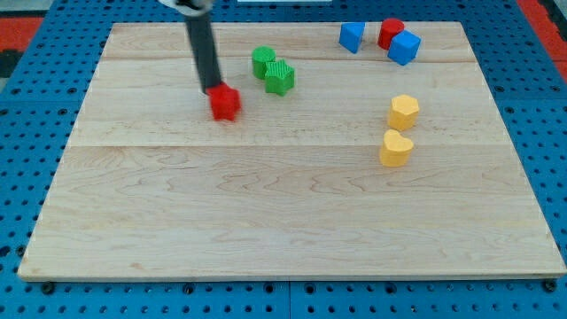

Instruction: Move the red star bottom right to the blue triangle

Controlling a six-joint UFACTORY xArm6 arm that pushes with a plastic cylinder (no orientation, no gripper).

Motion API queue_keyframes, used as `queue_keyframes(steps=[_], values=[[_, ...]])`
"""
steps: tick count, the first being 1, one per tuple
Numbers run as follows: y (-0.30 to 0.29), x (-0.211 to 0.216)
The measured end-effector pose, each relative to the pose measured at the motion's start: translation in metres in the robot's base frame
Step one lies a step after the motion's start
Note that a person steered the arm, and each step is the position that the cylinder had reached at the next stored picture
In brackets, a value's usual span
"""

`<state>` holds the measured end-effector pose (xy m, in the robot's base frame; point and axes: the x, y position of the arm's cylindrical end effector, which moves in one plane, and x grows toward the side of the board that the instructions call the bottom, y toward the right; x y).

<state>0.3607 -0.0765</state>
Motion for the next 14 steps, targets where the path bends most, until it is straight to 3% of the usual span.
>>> queue_keyframes(steps=[1, 2, 3, 4, 7, 9, 10, 12, 14], values=[[0.021, 0.035], [-0.014, 0.063], [-0.002, 0.109], [0.04, 0.085], [0.02, 0.087], [0.045, 0.093], [-0.001, 0.082], [0.116, 0.01], [0.196, -0.049]])
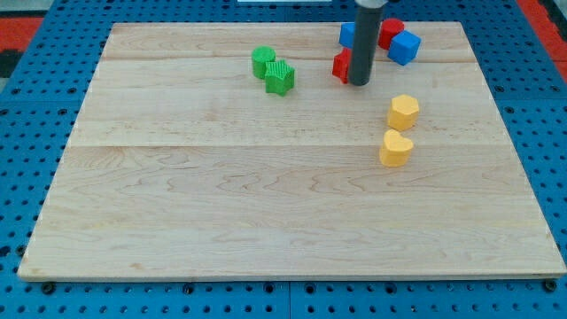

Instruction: Move the red star bottom right to the blue triangle

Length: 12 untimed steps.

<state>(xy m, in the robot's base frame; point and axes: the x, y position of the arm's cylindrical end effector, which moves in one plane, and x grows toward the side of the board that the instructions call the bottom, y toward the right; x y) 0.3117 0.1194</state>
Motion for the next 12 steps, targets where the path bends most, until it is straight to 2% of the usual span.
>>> queue_keyframes(steps=[1, 2, 3, 4, 6, 7, 12], values=[[0.002, 0.027], [-0.044, 0.045], [-0.061, 0.011], [-0.049, -0.009], [0.02, -0.016], [0.009, 0.01], [0.02, 0.01]])
